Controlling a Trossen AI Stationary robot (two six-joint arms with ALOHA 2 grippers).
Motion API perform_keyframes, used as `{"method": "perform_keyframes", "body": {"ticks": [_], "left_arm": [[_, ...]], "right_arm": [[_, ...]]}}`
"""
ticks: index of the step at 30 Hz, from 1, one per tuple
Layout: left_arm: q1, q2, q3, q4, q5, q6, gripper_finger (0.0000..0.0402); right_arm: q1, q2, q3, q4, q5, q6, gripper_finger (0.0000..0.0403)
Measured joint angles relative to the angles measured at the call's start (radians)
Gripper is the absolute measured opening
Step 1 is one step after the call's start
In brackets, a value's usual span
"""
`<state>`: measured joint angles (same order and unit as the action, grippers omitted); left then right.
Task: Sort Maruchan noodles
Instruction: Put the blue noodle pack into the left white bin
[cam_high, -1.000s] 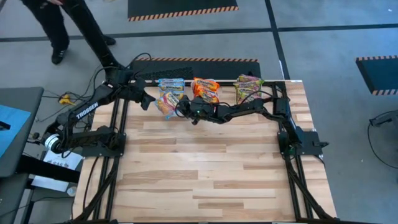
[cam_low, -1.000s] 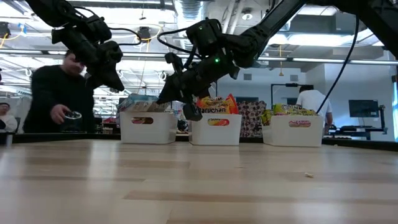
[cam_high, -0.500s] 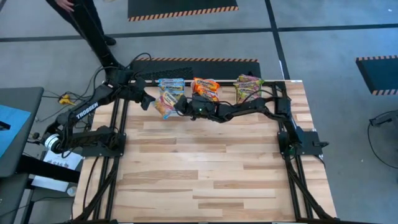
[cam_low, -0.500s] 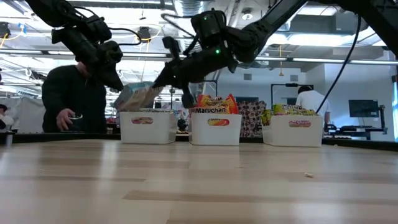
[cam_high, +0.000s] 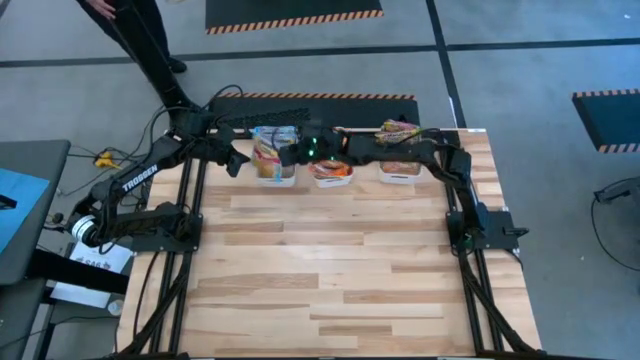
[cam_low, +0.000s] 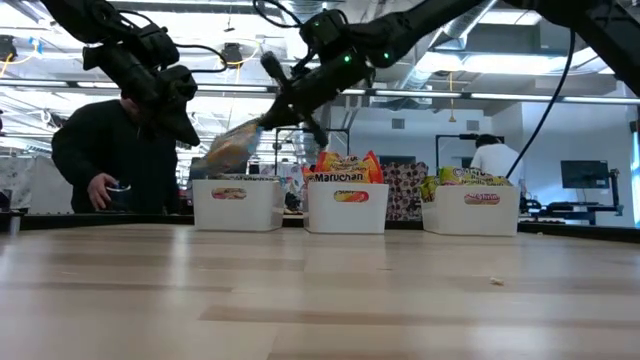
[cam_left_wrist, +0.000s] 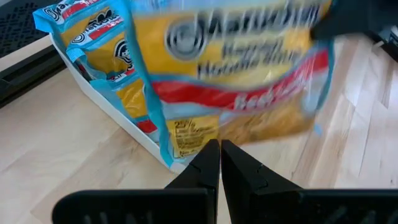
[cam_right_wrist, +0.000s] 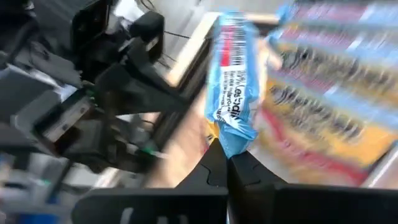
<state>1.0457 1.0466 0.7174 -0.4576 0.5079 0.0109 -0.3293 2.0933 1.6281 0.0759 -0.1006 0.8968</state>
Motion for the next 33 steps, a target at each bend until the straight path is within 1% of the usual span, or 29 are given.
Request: {"method": "perform_keyframes", "body": {"ticks": [5,9,12,20,24,26,29,31,33], "left_arm": [[0.000,0.000,0.000,0.000,0.000,-0.007,0.0000],[0.000,0.000,0.000,0.005,0.000,-0.007,0.0000],[0.000,0.000,0.000,0.005,0.000,-0.015,0.0000],[0.000,0.000,0.000,0.005,0.000,-0.023,0.0000],[0.000,0.000,0.000,0.005,0.000,-0.031,0.0000],[0.000,0.000,0.000,0.005,0.000,-0.038,0.0000],[0.000,0.000,0.000,0.005,0.000,-0.047,0.0000],[0.000,0.000,0.000,0.004,0.000,-0.049,0.0000],[0.000,0.000,0.000,0.004,0.000,-0.051,0.0000]], "right_arm": [[-0.048,-0.001,0.145,-0.282,-0.009,-0.261,0.0003],[-0.073,-0.002,0.202,-0.376,-0.025,-0.415,0.0003],[-0.074,0.000,0.199,-0.397,-0.028,-0.427,0.0003],[-0.056,0.008,0.199,-0.378,-0.029,-0.435,0.0003],[-0.040,0.012,0.199,-0.373,0.012,-0.435,0.0003],[-0.030,0.035,0.201,-0.341,0.039,-0.434,0.0003],[-0.024,0.048,0.196,-0.346,0.041,-0.423,0.0002],[-0.014,0.065,0.204,-0.305,0.070,-0.427,0.0002],[-0.016,0.069,0.198,-0.333,0.073,-0.429,0.0003]]}}
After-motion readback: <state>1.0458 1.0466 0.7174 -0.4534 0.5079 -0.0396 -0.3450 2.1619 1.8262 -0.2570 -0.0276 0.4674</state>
